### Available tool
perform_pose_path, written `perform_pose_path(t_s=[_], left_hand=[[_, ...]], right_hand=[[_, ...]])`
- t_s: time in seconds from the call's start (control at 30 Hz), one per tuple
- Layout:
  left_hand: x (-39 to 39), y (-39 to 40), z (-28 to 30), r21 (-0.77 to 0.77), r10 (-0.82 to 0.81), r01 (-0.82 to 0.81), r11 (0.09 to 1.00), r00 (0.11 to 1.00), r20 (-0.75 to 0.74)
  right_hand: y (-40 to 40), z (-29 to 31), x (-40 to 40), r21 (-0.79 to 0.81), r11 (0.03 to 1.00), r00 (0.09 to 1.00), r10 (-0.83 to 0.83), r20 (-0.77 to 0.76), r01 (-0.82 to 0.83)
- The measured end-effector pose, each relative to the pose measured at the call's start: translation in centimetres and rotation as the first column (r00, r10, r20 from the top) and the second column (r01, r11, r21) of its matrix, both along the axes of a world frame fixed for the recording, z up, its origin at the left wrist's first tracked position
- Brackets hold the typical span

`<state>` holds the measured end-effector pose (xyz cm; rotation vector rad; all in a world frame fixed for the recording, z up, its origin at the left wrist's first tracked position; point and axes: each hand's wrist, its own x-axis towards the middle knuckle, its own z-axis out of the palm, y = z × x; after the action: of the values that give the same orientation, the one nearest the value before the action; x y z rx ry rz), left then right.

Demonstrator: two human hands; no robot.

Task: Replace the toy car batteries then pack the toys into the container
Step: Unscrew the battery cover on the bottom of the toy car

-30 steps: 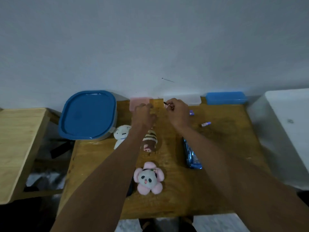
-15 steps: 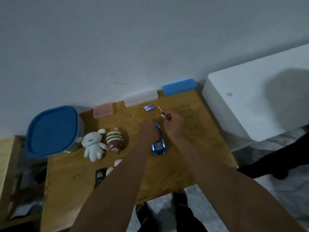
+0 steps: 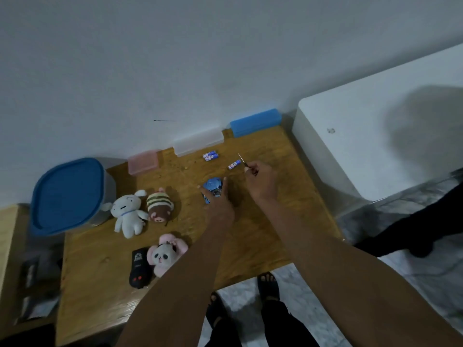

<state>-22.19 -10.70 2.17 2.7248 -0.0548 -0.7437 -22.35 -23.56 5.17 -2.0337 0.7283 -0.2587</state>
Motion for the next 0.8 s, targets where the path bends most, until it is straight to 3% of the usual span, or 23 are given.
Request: perform_pose_path(t_s=[0.13, 0.3, 0.47, 0.8], left_hand=[[0.6, 0.7, 2.2, -0.095, 0.020, -0.019, 0.995, 1.000, 0.010], [2.0, 1.8, 5.5, -0.223, 0.193, -0.185, 0.957, 0.981, 0.015], [2.7, 2.8, 7.7, -0.458, 0.338, -0.270, 0.847, 0.939, 0.071], [3.1, 3.8, 9.7, -0.543, 0.490, -0.351, 0.763, 0.862, 0.130]], right_hand=[[-0.1, 1.5, 0.4, -0.003, 1.000, 1.000, 0.020, 0.005, -0.020], [0.5, 4.4, 1.0, -0.007, 0.996, 0.996, 0.088, 0.009, -0.088], [1.1, 6.5, 1.4, -0.024, 0.994, 0.994, 0.106, 0.009, -0.106], [1.6, 9.1, 1.4, -0.008, 0.987, 0.987, 0.159, 0.015, -0.159]])
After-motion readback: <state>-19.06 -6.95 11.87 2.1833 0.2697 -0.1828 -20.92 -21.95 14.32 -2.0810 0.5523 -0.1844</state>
